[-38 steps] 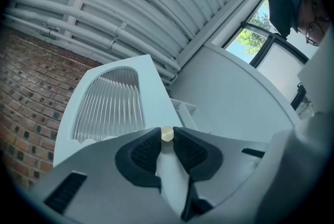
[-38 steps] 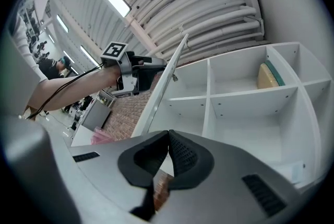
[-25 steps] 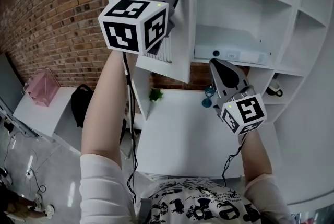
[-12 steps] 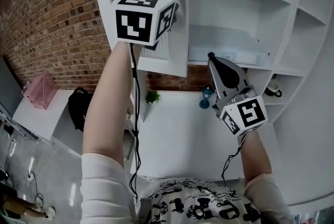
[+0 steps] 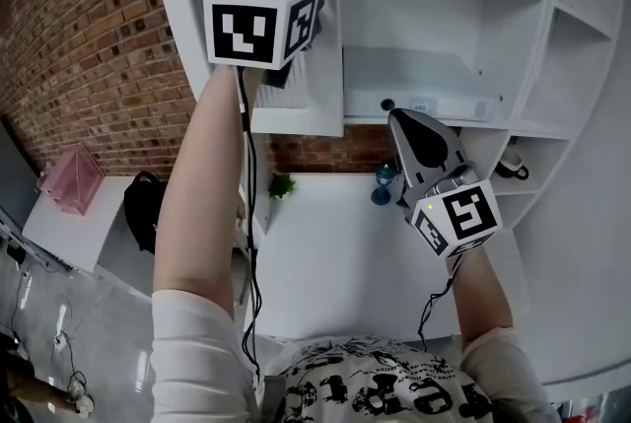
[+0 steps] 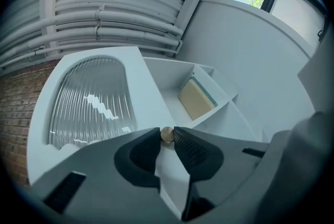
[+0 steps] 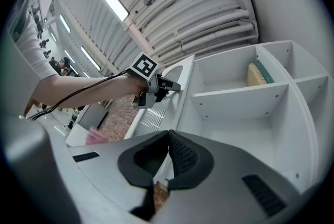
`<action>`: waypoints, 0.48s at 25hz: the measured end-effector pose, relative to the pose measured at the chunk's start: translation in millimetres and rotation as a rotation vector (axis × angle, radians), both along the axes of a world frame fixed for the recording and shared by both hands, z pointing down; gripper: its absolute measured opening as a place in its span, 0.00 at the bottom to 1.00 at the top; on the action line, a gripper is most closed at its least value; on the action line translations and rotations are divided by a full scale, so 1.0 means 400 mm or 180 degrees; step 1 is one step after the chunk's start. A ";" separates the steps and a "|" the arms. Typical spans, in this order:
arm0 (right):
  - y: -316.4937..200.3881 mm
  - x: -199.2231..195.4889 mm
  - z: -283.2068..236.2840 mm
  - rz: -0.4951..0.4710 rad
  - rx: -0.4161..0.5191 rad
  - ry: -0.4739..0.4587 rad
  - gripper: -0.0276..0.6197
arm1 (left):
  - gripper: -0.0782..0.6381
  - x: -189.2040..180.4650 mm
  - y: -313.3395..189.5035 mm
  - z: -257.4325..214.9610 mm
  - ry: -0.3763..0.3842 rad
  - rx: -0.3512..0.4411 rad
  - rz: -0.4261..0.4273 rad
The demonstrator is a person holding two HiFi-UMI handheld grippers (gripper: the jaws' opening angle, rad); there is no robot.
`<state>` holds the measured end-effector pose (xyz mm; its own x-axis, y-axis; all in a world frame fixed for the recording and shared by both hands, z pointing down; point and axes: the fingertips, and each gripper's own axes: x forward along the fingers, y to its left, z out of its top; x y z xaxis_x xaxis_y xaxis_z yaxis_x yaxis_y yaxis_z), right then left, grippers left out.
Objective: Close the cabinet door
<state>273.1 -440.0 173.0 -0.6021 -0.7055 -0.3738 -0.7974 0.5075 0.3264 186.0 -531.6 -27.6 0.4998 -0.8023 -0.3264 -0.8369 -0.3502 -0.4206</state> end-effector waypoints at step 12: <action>-0.028 0.037 0.027 0.0058 -0.0139 0.0013 0.07 | 0.24 0.013 -0.077 -0.002 0.0057 -0.0014 -0.0176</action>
<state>287.9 -451.1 183.9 -0.5905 -0.7320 -0.3400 -0.8053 0.5068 0.3075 191.0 -562.3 -28.6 0.4487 -0.8300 -0.3313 -0.8625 -0.3050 -0.4038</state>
